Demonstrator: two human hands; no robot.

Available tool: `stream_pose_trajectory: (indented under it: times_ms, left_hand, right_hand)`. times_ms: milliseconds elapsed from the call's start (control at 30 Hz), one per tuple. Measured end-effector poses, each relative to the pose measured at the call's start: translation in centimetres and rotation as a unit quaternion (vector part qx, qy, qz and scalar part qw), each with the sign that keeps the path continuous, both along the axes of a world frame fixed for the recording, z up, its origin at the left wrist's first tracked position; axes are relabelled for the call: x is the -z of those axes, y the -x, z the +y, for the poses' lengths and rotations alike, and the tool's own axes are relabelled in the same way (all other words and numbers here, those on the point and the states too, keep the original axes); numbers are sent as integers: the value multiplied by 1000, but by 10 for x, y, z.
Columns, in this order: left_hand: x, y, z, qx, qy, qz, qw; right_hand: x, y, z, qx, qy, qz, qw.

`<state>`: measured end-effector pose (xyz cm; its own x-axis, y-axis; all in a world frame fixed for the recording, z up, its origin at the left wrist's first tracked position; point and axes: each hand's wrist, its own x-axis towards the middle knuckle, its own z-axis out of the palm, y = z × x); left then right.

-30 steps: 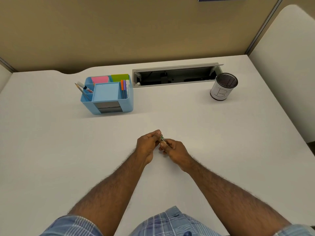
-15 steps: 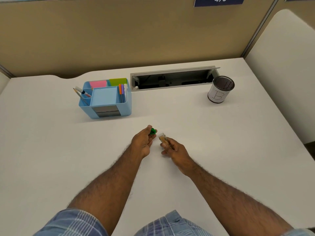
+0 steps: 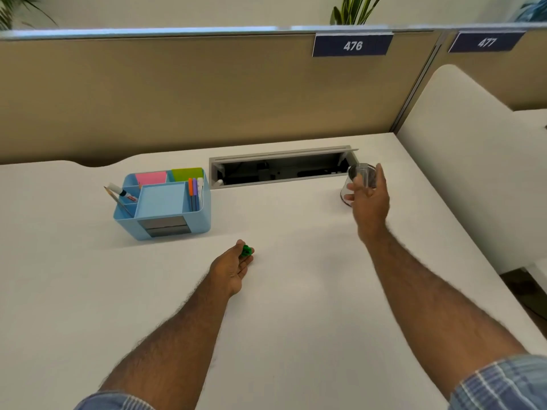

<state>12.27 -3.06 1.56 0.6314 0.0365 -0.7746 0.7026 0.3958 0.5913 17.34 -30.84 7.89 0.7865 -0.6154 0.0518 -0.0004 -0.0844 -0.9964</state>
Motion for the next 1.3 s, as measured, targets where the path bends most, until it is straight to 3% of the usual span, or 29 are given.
stream_pose_trajectory:
  times_ms: [200, 500, 633, 800, 1300]
  left_hand:
    - [6, -4, 0, -1, -9, 1, 1000]
    - [8, -4, 0, -4, -11, 3, 1000]
    - [9, -5, 0, -2, -15, 0, 1000]
    - [8, -5, -1, 3, -20, -2, 1000]
    - [5, -3, -4, 6, -30, -6, 1000]
  right_hand:
    - [-8, -26, -54, 19, 211, 116, 970]
    - [-19, -47, -81, -60, 352, 266, 896]
    - [-25, -54, -78, -54, 364, 337, 867]
    - [-31, -58, -75, -70, 437, 346, 827]
    - [-43, -58, -69, -61, 459, 377, 802]
